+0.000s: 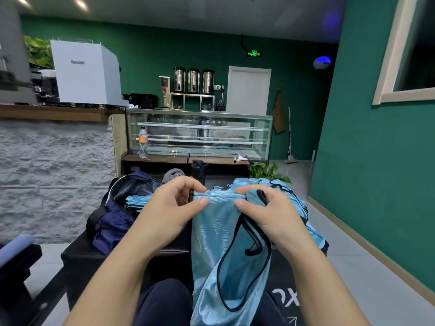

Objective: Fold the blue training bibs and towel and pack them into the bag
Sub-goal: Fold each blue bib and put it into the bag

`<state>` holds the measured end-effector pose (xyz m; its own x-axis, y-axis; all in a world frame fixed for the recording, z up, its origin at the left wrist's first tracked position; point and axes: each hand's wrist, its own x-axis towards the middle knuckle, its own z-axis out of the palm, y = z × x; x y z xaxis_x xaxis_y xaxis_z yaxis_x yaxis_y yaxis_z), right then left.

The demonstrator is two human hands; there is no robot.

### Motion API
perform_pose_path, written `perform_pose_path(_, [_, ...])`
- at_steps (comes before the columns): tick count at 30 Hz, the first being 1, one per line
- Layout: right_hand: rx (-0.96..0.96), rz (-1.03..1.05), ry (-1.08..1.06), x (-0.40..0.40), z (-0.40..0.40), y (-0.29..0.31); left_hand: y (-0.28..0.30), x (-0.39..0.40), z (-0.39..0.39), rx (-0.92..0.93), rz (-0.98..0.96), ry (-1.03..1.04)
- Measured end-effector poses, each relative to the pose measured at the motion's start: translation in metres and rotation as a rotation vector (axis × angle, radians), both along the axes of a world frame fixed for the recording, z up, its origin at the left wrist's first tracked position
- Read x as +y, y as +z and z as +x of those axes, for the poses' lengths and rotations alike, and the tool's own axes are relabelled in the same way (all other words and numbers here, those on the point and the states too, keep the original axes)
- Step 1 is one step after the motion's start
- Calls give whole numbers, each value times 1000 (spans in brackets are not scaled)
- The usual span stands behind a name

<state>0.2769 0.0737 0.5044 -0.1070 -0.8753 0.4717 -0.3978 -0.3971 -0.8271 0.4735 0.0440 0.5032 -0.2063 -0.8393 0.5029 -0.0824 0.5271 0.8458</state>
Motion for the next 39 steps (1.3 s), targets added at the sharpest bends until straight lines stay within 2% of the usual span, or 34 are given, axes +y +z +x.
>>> perform_pose_path(4, [164, -4, 19, 3, 2, 5, 4, 4, 3, -285, -215, 219])
perform_pose_path(8, [274, 6, -26, 8, 0, 11, 7, 4, 10, -409, -383, 274])
perform_pose_path(10, [223, -1, -34, 10, 1, 13, 3, 3, 9, -388, -328, 168])
perform_pose_path(12, [68, 16, -86, 7, 2, 11, -1, 2, 4, -260, -211, 65])
perform_pose_path(16, [-221, 209, -198, -4, -6, 9, 0, 5, -5, -64, -88, 37])
perform_pose_path(19, [-222, 204, -311, -6, -11, 8, 4, 11, -8, 80, 26, -139])
perform_pose_path(22, [-140, 15, -402, -6, -11, 6, 6, 21, -12, -7, 22, -305])
perform_pose_path(24, [-86, -129, -448, -5, -9, 7, 6, 27, -16, -112, 94, -464])
perform_pose_path(26, [-37, -202, -420, -4, -5, 9, 4, 31, -21, -204, 140, -594])
perform_pose_path(28, [35, -165, -292, -3, 1, 11, 1, 29, -30, -241, 76, -506])
perform_pose_path(32, [104, -81, 19, 3, 12, 14, -1, 20, -39, -276, -100, -97])
perform_pose_path(35, [184, -69, 135, 11, 13, 19, -1, 18, -34, -281, -161, 26])
perform_pose_path(39, [275, 28, 182, 20, 12, 22, -3, 17, -29, -431, -347, 186])
